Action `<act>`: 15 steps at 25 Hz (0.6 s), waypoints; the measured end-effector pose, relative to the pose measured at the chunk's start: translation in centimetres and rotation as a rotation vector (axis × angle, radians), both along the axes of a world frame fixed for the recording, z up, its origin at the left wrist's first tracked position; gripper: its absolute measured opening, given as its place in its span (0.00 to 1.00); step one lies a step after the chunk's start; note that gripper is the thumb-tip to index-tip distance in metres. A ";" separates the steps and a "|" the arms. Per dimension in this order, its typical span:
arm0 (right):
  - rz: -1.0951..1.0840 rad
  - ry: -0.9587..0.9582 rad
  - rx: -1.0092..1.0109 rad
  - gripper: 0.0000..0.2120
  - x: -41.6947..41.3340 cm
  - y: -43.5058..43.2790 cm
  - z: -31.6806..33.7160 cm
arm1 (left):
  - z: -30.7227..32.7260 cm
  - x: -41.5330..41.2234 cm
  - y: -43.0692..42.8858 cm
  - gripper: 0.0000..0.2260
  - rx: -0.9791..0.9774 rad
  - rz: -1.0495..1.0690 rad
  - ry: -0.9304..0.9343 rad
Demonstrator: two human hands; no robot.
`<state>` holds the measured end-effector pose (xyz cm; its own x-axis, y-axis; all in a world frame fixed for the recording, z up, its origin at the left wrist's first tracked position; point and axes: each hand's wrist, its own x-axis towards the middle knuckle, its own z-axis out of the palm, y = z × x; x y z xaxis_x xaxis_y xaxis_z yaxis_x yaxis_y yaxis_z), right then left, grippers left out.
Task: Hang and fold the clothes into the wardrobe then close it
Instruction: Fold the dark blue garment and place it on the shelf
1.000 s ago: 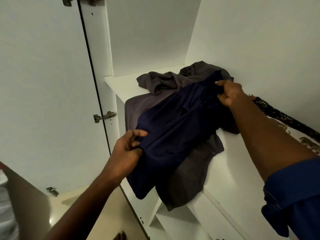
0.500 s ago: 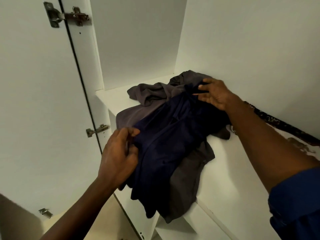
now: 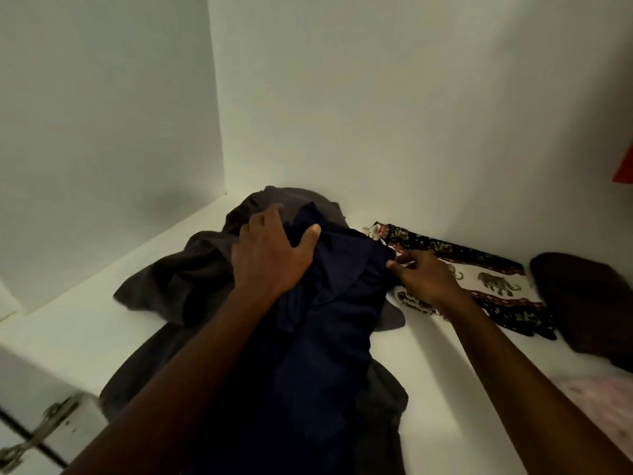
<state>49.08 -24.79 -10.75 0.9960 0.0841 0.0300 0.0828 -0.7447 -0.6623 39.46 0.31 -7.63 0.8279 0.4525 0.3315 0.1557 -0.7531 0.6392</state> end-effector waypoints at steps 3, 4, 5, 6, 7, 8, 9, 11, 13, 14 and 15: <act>0.006 0.037 0.031 0.07 1.4 0.3 0.4 | 0.8 4.0 1.1 0.42 0.005 -0.074 0.238; -0.026 0.036 0.079 0.08 1.9 0.5 0.6 | 0.7 4.7 1.4 0.39 0.011 -0.111 0.283; -0.081 0.020 0.114 0.08 2.1 0.7 0.8 | 0.3 5.1 1.8 0.35 0.011 -0.144 0.290; -0.147 -0.008 0.124 0.08 2.5 0.8 0.9 | -0.2 5.3 2.4 0.30 -0.013 -0.166 0.265; -0.203 -0.031 0.102 0.08 2.8 0.8 1.0 | -0.8 5.4 3.0 0.26 -0.063 -0.183 0.222; -0.239 -0.043 0.072 0.07 2.9 0.9 0.9 | -1.3 5.4 3.5 0.24 -0.129 -0.196 0.188; -0.256 -0.038 0.041 0.07 2.9 1.1 0.9 | -1.7 5.4 4.1 0.23 -0.190 -0.203 0.166; -0.267 -0.024 0.028 0.13 2.8 1.8 0.9 | -2.2 5.8 5.1 0.21 -0.292 -0.211 0.132; -0.260 0.031 0.076 0.22 2.9 2.7 1.1 | -2.5 6.5 5.7 0.17 -0.399 -0.212 0.088; -0.249 0.053 0.091 0.22 3.0 3.2 1.2 | -2.5 6.7 5.8 0.16 -0.443 -0.219 0.073; -0.242 0.051 0.095 0.18 3.1 3.6 1.3 | -2.6 6.9 5.8 0.16 -0.464 -0.235 0.060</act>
